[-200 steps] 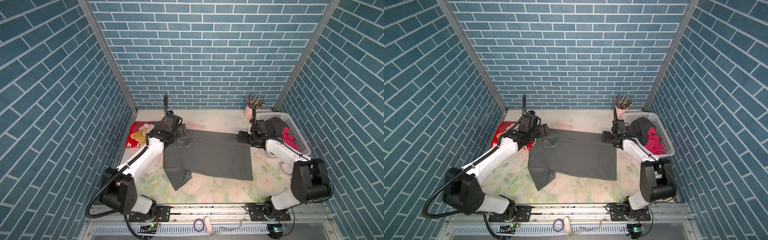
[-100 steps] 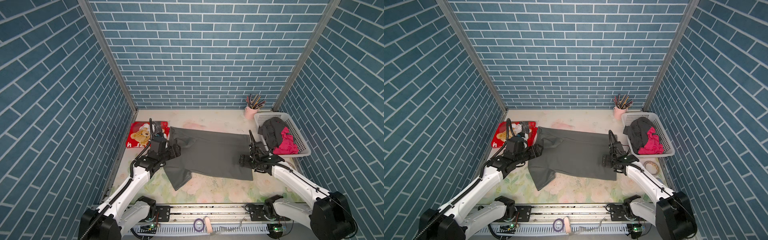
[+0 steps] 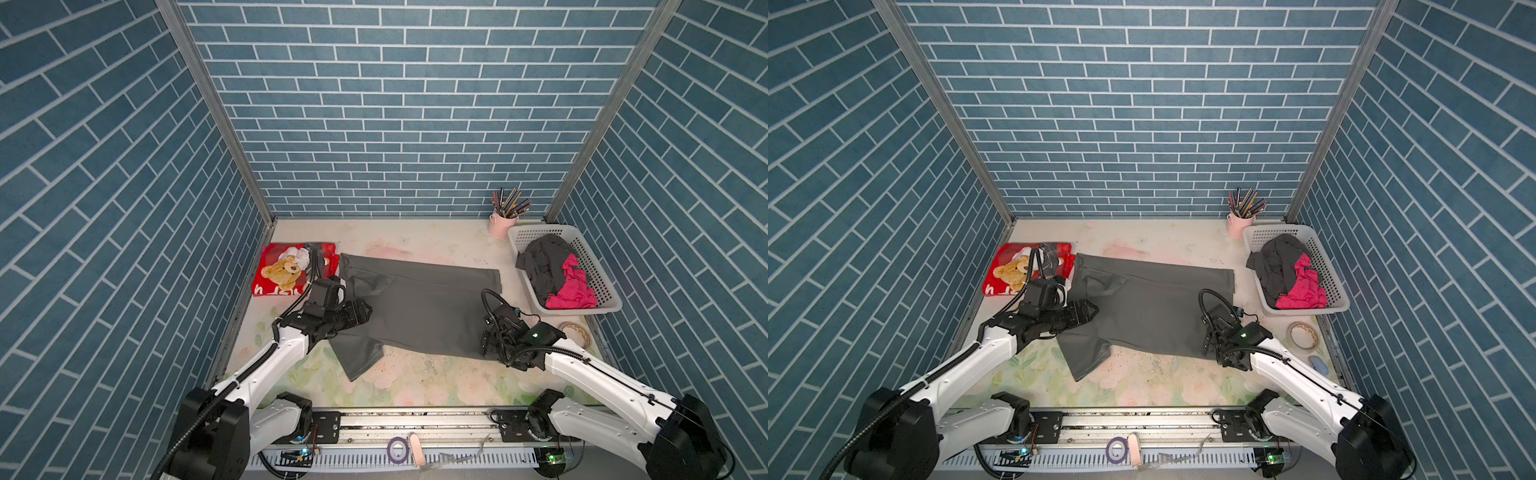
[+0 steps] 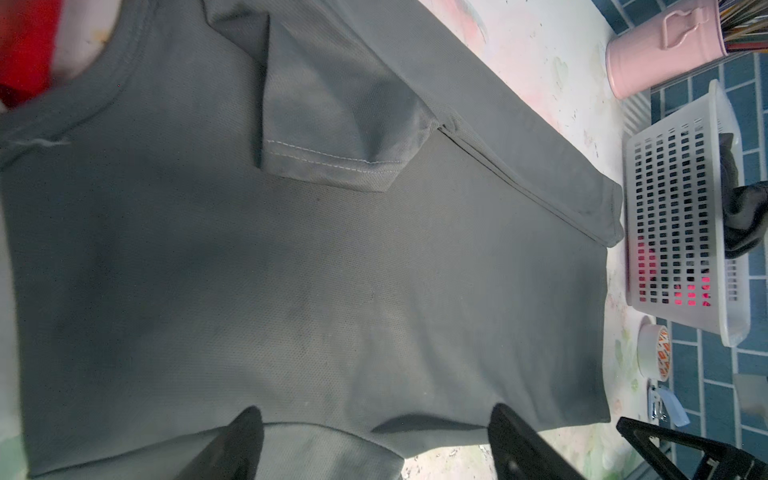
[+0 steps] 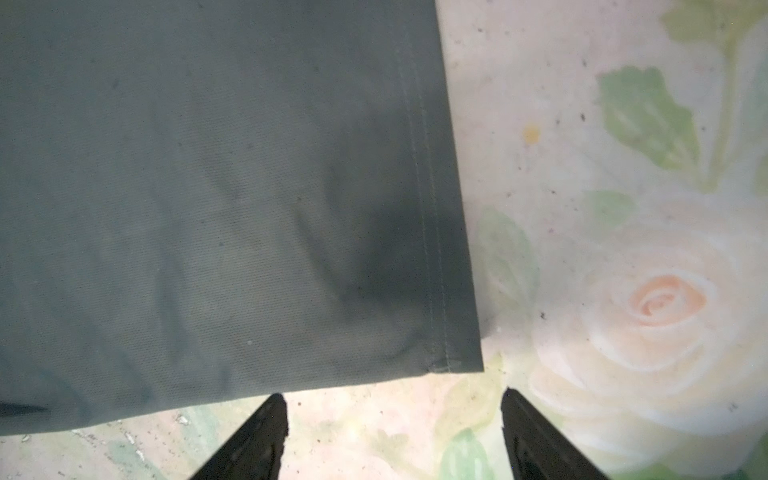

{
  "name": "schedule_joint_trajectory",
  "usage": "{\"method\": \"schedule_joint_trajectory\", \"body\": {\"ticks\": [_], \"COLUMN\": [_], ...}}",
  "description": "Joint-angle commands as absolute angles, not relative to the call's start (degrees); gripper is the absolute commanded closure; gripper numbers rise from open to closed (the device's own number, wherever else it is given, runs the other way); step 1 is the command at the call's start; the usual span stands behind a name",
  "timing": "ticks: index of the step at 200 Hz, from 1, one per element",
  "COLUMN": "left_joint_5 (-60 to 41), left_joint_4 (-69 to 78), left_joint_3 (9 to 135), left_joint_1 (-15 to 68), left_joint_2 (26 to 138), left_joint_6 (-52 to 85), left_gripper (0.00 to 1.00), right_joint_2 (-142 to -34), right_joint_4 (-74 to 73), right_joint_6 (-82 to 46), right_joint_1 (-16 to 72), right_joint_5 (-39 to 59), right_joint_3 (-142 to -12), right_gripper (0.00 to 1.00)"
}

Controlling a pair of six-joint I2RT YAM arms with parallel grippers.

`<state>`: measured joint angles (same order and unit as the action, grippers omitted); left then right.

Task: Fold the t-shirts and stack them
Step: 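Release the far edge and move both grippers to the shirt's near corners, then grasp the grey shirt's near hem corners with both grippers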

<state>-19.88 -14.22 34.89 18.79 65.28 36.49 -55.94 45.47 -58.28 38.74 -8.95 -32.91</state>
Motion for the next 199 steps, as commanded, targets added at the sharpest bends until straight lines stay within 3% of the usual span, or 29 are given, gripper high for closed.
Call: {"method": "schedule_joint_trajectory", "body": {"ticks": [1, 58, 121, 137, 159, 187, 199], "left_joint_5": [-22.22, -20.74, -21.91, -21.09, -15.14, -7.39, -5.13], "left_joint_4": [-11.19, -10.85, -9.9, -10.99, -15.3, -25.64, -30.35], "left_joint_3": [34.5, 32.31, 31.82, 31.75, 32.09, 33.35, 33.86], "left_joint_1": [18.82, 18.83, 18.81, 18.85, 18.7, 16.57, 15.41], "left_joint_2": [65.33, 63.46, 63.43, 62.62, 61.15, 61.07, 61.5], "left_joint_6": [37.61, 38.38, 40.64, 41.08, 44.04, 48.43, 49.95], "left_gripper": [0.13, 0.13, 0.13, 0.13, 0.13, 0.13, 0.13], "right_joint_2": [-52.95, -45.39, -42.71, -42.45, -42.41, -45.85, -48.28], "right_joint_4": [48.46, 35.53, 29.62, 29.38, 26.06, 25.86, 26.15], "right_joint_6": [-66.71, -75.77, -77.63, -77.15, -74.65, -70.35, -68.49], "right_joint_1": [38.94, 38.89, 33.45, 32.23, 30.32, 30.23, 30.23], "right_joint_5": [-8.82, -5.35, -4.5, -5.42, -4.57, -6.68, -7.32], "right_joint_3": [-29.7, -19.82, -15.04, -14.98, -15.29, -19.42, -21.42], "right_gripper": [0.21, 0.36, 0.51, 0.62, 0.88, 1.0, 1.0]}}
